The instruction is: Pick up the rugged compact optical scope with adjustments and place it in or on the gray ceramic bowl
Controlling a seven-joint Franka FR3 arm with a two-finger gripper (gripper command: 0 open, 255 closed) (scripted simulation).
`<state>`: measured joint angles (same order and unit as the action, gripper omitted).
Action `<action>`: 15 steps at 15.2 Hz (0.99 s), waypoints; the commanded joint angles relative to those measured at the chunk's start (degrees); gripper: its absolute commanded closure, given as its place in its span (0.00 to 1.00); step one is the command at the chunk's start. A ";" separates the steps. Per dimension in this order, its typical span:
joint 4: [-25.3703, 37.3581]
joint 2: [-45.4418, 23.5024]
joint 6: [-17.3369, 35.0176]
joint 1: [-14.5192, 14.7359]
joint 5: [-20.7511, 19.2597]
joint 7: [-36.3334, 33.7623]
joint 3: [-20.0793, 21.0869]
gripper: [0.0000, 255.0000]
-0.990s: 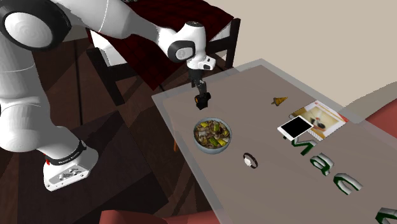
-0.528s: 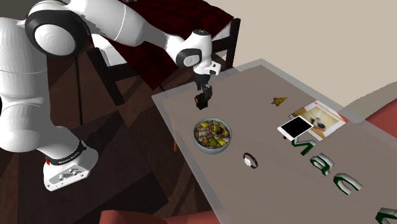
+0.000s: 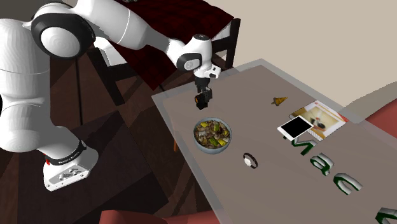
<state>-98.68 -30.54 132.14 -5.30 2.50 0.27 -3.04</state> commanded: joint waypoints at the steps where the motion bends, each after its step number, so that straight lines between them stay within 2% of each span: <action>1: -0.01 0.00 0.02 0.00 0.00 0.00 0.00 0.00; 2: 0.00 0.00 0.01 0.00 0.00 0.00 0.00 0.00; 3: 0.00 0.00 0.01 0.00 0.00 0.00 0.00 1.00; 12: -0.01 0.00 0.02 0.00 0.00 0.00 0.00 1.00; 15: 0.41 1.30 -1.71 0.04 -0.10 -0.07 -0.06 1.00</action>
<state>-98.39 -29.67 130.96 -5.29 2.44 0.24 -3.08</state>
